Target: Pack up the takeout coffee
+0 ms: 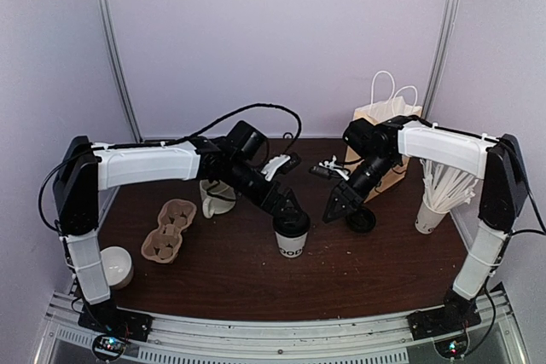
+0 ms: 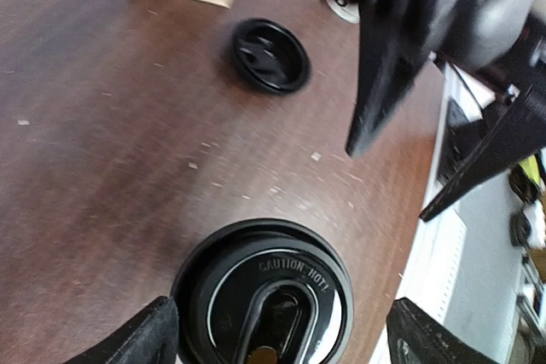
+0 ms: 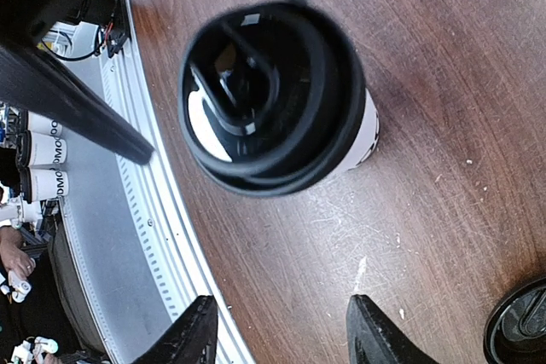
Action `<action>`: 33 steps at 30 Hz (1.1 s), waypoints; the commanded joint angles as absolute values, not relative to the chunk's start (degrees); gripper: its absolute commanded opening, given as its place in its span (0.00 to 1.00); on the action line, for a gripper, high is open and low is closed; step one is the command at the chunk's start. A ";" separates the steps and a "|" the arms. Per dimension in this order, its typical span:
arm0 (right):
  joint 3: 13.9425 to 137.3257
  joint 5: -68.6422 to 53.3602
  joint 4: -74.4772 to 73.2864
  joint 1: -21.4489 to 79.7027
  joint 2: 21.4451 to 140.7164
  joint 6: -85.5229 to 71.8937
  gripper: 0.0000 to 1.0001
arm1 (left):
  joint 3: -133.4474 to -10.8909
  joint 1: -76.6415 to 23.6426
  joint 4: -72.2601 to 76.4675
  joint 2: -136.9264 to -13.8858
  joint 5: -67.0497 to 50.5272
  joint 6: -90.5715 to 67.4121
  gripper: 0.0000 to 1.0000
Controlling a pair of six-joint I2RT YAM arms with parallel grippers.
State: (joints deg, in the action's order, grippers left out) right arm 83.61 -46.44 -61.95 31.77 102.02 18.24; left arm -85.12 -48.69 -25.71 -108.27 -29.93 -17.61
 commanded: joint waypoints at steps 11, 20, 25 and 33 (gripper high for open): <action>84.89 -46.84 -59.79 32.04 101.71 18.01 0.54 | -87.28 -48.60 -29.27 -112.42 -32.94 -16.29 0.74; 85.52 -47.31 -58.96 32.29 103.91 15.84 0.51 | -80.76 -48.60 -23.38 -109.46 -29.47 -28.94 0.60; 84.89 -47.05 -58.45 33.21 105.04 14.38 0.57 | -74.52 -48.60 -18.76 -104.97 -21.71 -38.47 0.57; 85.33 -52.68 -58.94 36.80 108.07 13.06 0.59 | -65.17 -48.60 -9.75 -100.17 -17.87 -47.85 0.52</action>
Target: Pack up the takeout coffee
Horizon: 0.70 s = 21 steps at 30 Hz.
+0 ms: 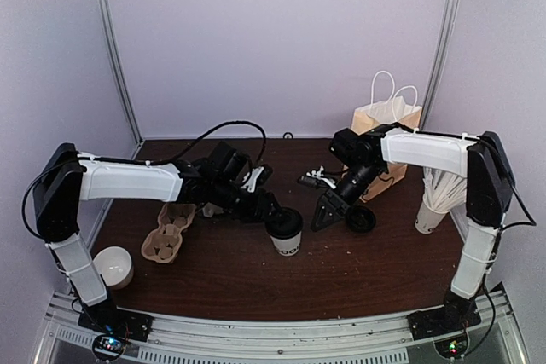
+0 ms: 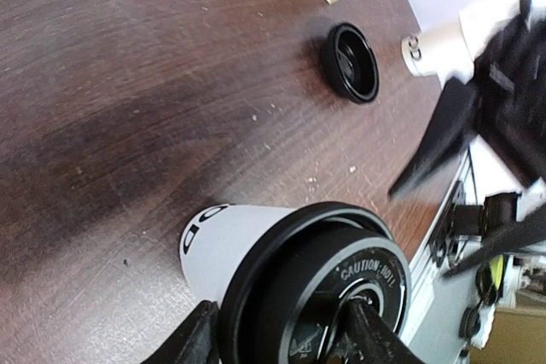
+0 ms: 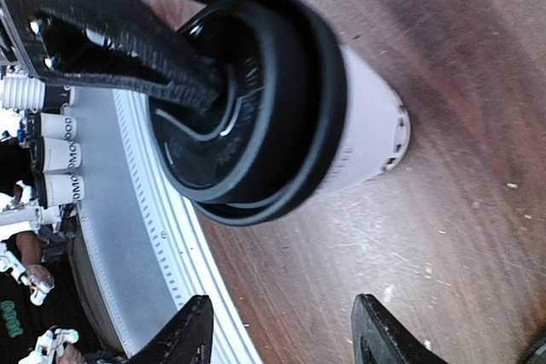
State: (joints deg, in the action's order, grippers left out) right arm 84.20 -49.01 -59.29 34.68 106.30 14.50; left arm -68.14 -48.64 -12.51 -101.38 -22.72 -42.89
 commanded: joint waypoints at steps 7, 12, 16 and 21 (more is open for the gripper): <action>87.10 -58.28 -57.34 38.06 112.35 8.14 0.61 | -64.36 -48.69 -9.29 -100.11 -16.98 -48.69 0.51; 89.16 -59.98 -57.26 38.06 114.18 6.33 0.61 | -64.06 -49.02 -8.11 -100.52 -16.49 -49.38 0.49; 88.95 -58.04 -55.37 37.42 114.13 3.55 0.60 | -64.29 -49.28 -8.40 -100.31 -15.96 -49.48 0.49; 89.04 -59.09 -54.57 36.00 115.26 2.10 0.60 | -64.28 -49.39 -8.38 -100.41 -16.07 -49.51 0.48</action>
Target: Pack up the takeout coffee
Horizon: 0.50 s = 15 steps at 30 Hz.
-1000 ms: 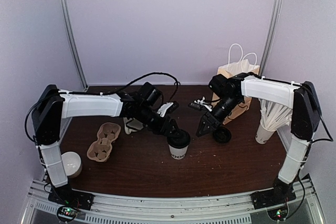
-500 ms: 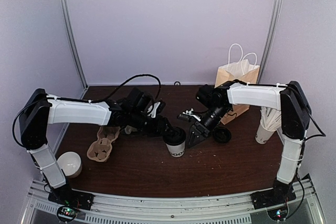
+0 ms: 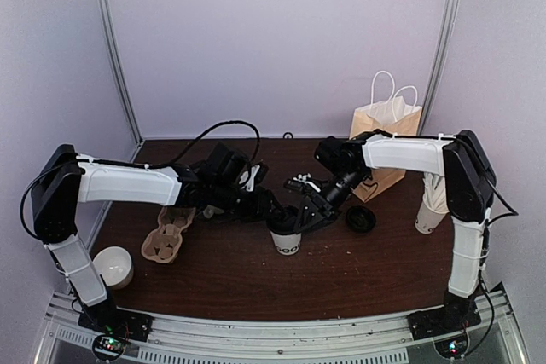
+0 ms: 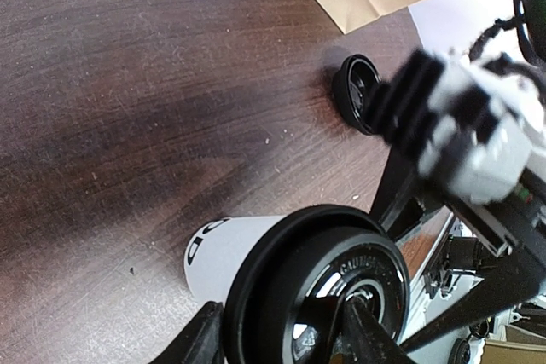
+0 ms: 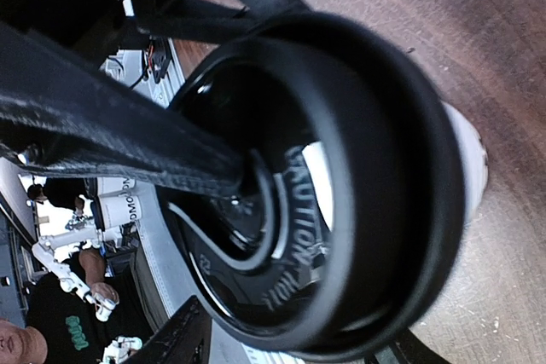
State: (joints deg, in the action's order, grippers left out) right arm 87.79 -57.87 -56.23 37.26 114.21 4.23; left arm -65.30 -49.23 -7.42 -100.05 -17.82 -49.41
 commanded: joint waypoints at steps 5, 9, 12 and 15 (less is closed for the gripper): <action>88.79 -54.77 -53.84 35.86 115.98 0.74 0.59 | -64.60 -49.57 -8.48 -100.77 -16.27 -49.38 0.49; 88.05 -45.39 -54.42 35.94 117.59 0.35 0.55 | -64.52 -49.56 -8.64 -100.99 -16.52 -49.47 0.48; 87.99 -38.07 -55.79 36.03 119.65 1.31 0.54 | -64.79 -49.57 -9.38 -101.12 -16.36 -49.10 0.48; 87.98 -33.42 -56.44 36.03 121.80 1.98 0.52 | -65.30 -49.57 -10.25 -101.16 -16.16 -48.65 0.48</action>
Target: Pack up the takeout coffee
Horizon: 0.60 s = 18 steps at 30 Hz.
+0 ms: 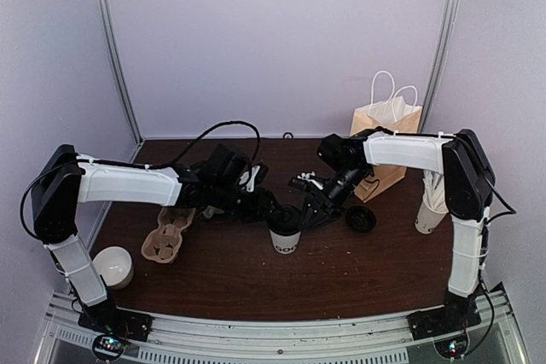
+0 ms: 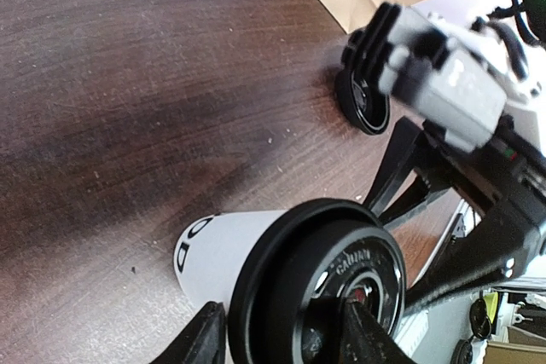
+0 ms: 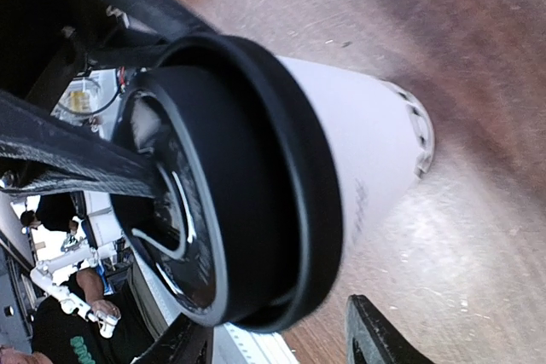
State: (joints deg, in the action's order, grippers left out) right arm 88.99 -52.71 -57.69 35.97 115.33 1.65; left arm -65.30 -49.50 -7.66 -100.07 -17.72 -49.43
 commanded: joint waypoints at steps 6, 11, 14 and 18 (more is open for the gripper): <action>90.15 -30.02 -58.48 36.02 125.52 3.86 0.51 | -66.30 -49.57 -12.07 -101.49 -15.96 -47.64 0.49; 93.64 -26.14 -59.25 36.04 125.21 5.47 0.51 | -66.80 -49.35 -13.08 -101.52 -15.84 -46.33 0.50; 94.71 -25.70 -59.87 36.43 127.26 5.90 0.51 | -66.53 -48.98 -13.26 -100.87 -15.39 -44.68 0.54; 96.11 -26.82 -60.89 37.26 129.28 6.87 0.51 | -64.57 -48.14 -12.62 -100.06 -14.96 -44.07 0.56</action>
